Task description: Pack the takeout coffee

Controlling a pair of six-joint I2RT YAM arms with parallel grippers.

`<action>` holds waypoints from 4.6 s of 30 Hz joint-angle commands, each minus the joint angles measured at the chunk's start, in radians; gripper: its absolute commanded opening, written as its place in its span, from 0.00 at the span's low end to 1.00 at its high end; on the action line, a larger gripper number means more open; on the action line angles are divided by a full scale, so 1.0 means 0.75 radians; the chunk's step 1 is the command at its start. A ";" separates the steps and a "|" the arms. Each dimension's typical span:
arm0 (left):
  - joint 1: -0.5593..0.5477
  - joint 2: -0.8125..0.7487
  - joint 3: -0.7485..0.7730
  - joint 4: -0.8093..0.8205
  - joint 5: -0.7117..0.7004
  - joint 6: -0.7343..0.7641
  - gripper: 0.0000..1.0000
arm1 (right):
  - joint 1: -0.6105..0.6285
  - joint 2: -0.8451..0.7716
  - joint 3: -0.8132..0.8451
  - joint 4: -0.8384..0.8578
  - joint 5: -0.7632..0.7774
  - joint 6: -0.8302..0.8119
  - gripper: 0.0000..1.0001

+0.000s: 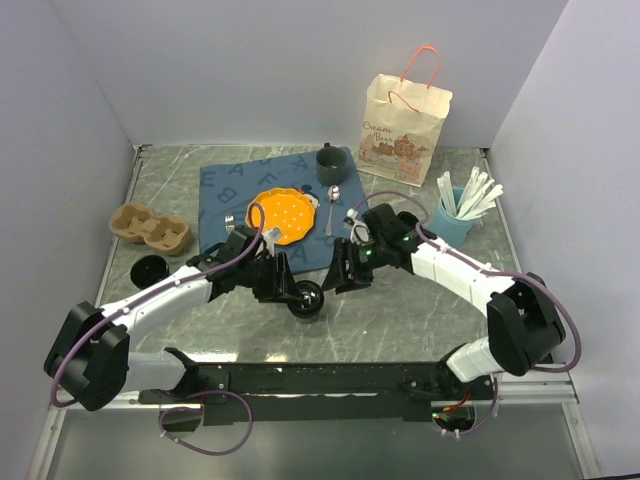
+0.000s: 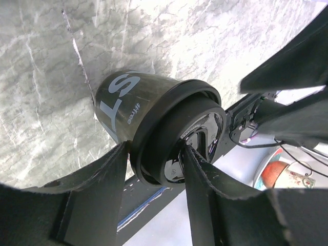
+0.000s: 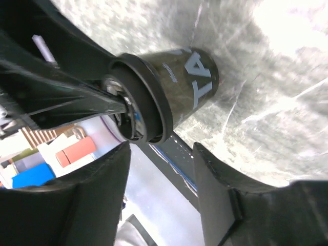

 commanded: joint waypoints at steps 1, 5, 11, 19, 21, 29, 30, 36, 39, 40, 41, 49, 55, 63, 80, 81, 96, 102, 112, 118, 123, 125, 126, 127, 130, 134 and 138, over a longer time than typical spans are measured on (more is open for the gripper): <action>-0.001 0.077 -0.019 -0.093 -0.097 0.125 0.50 | -0.093 0.005 0.096 -0.018 -0.167 -0.170 0.55; -0.001 0.132 0.005 -0.103 -0.097 0.185 0.50 | -0.142 0.105 0.145 -0.018 -0.259 -0.258 0.48; -0.001 0.192 0.046 -0.117 -0.085 0.250 0.50 | -0.158 0.269 0.223 -0.033 -0.386 -0.365 0.45; -0.001 0.226 0.063 -0.123 -0.089 0.265 0.50 | -0.158 0.326 0.150 0.017 -0.474 -0.408 0.45; -0.001 0.235 0.063 -0.119 -0.087 0.263 0.50 | -0.154 0.339 0.139 0.017 -0.478 -0.420 0.44; -0.001 0.261 0.081 -0.119 -0.095 0.265 0.50 | -0.150 0.367 0.123 0.010 -0.458 -0.447 0.41; -0.001 0.263 0.079 -0.119 -0.097 0.265 0.50 | -0.152 0.367 0.121 0.012 -0.454 -0.442 0.41; -0.001 0.276 0.063 -0.111 -0.105 0.263 0.50 | -0.152 0.363 0.080 0.053 -0.435 -0.434 0.37; -0.001 0.276 0.056 -0.109 -0.105 0.261 0.50 | -0.154 0.363 0.074 0.057 -0.429 -0.434 0.37; -0.001 0.274 0.056 -0.111 -0.105 0.265 0.50 | -0.154 0.359 0.076 0.057 -0.431 -0.436 0.37; -0.001 0.278 0.058 -0.113 -0.105 0.265 0.50 | -0.152 0.357 0.074 0.060 -0.433 -0.434 0.37; -0.001 0.280 0.071 -0.119 -0.111 0.271 0.50 | -0.162 0.341 0.084 0.041 -0.421 -0.440 0.38; -0.001 0.267 0.054 -0.119 -0.111 0.273 0.50 | -0.193 0.308 0.082 0.033 -0.421 -0.436 0.41; -0.001 0.255 0.046 -0.115 -0.109 0.269 0.50 | -0.195 0.304 0.084 0.012 -0.425 -0.457 0.38; -0.001 0.286 0.013 -0.097 -0.119 0.224 0.49 | -0.199 0.349 -0.043 0.238 -0.419 -0.328 0.30; -0.001 0.300 0.013 -0.105 -0.123 0.222 0.48 | -0.199 0.349 -0.069 0.233 -0.397 -0.324 0.28; -0.001 0.400 0.028 -0.117 -0.160 0.226 0.48 | -0.240 0.208 -0.242 0.316 -0.343 -0.144 0.32; -0.001 0.427 0.065 -0.125 -0.154 0.275 0.48 | -0.240 0.128 0.010 0.080 -0.386 -0.221 0.36; -0.001 0.431 0.099 -0.132 -0.164 0.308 0.48 | -0.244 0.240 0.123 -0.028 -0.358 -0.356 0.36; -0.001 0.443 0.101 -0.127 -0.154 0.314 0.48 | -0.242 0.326 0.164 0.000 -0.398 -0.369 0.36; -0.001 0.451 0.106 -0.127 -0.158 0.312 0.48 | -0.242 0.355 0.141 0.041 -0.462 -0.365 0.36; -0.001 0.451 0.101 -0.121 -0.156 0.308 0.48 | -0.240 0.355 0.123 0.076 -0.495 -0.359 0.36; -0.001 0.451 0.099 -0.119 -0.156 0.306 0.48 | -0.242 0.361 0.119 0.080 -0.499 -0.353 0.36; -0.001 0.449 0.097 -0.119 -0.154 0.304 0.48 | -0.242 0.363 0.117 0.086 -0.507 -0.352 0.36; -0.001 0.454 0.093 -0.109 -0.150 0.299 0.48 | -0.242 0.367 0.109 0.102 -0.511 -0.342 0.36; -0.001 0.462 0.095 -0.109 -0.148 0.295 0.48 | -0.236 0.378 0.092 0.125 -0.507 -0.330 0.36; -0.001 0.464 0.095 -0.107 -0.154 0.289 0.48 | -0.236 0.388 0.053 0.153 -0.470 -0.322 0.34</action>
